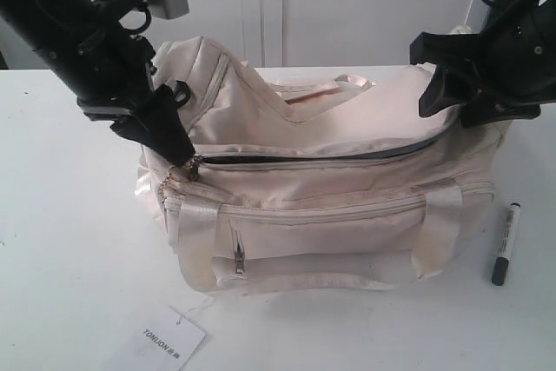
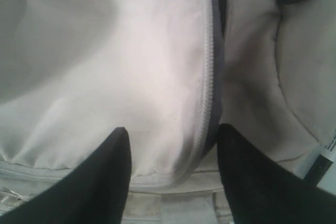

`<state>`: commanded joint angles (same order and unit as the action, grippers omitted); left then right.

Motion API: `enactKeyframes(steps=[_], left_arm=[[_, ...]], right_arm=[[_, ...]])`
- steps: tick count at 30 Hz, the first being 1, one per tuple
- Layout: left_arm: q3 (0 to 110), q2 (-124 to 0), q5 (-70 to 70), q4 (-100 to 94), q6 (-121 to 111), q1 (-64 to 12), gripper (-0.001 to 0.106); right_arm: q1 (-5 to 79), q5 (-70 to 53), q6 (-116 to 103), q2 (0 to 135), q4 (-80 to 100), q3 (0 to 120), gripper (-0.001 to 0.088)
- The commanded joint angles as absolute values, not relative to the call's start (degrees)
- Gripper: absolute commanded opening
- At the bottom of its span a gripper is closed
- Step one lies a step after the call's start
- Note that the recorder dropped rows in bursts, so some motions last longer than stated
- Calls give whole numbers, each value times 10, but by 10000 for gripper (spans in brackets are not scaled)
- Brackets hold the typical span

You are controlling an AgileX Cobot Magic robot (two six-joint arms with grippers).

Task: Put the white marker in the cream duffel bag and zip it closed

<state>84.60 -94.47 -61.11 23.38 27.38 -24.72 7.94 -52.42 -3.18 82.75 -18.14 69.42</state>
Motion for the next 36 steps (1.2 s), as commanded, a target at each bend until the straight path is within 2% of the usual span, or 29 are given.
enactKeyframes(steps=[12, 23, 26, 34, 36], left_arm=[[846, -974, -571, 211, 289, -247, 552], [846, -987, -626, 210, 289, -247, 545], [846, -987, -626, 210, 289, -247, 469], [846, -987, -624, 210, 289, -247, 0], [846, -987, -620, 210, 290, -247, 0]], right_arm=[[79, -522, -32, 828, -181, 694, 488], [79, -510, -32, 828, -181, 694, 488], [79, -510, -32, 828, -181, 694, 488], [79, -510, -32, 828, -181, 694, 488], [79, -510, -32, 828, -182, 694, 487]])
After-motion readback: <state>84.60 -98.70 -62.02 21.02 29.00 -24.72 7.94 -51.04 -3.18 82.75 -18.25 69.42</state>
